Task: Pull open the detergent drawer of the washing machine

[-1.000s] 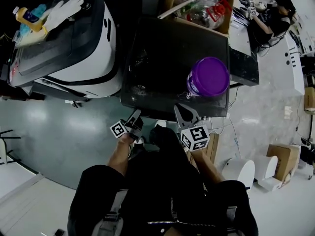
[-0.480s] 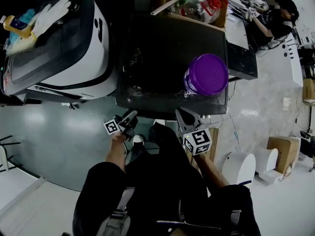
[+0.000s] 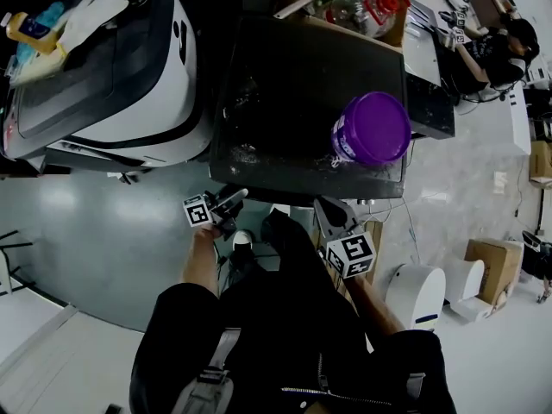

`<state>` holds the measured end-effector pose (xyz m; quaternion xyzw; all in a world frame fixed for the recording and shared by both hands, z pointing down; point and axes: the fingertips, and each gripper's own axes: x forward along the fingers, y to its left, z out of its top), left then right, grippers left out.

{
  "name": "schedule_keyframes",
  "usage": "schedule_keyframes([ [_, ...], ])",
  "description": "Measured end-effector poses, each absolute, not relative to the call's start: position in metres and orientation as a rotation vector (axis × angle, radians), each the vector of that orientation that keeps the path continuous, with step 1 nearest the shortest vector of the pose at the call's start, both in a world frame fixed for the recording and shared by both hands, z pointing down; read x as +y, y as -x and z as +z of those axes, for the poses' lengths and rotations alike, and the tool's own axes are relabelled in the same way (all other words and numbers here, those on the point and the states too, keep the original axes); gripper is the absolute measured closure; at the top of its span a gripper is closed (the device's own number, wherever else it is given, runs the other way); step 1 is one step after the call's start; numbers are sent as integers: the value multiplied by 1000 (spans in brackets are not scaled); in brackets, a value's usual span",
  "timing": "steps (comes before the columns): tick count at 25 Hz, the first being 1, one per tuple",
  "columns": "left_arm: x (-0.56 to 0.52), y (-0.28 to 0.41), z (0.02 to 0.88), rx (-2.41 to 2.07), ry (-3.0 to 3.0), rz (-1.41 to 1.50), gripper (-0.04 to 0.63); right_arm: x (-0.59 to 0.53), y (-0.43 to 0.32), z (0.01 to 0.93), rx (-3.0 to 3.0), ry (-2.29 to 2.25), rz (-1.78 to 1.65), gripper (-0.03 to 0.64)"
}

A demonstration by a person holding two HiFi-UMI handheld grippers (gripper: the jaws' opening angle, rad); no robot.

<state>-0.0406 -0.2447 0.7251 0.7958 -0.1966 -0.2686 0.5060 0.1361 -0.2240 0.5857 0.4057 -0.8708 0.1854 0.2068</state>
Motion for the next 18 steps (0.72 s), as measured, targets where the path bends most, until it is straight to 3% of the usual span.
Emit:
schedule_keyframes([
  [12, -225, 39, 723, -410, -1940, -610, 347, -219, -138, 590, -2392, -1169, 546, 611],
  [18, -224, 37, 723, -460, -1942, -593, 334, -215, -131, 595, -2397, -1186, 608, 611],
])
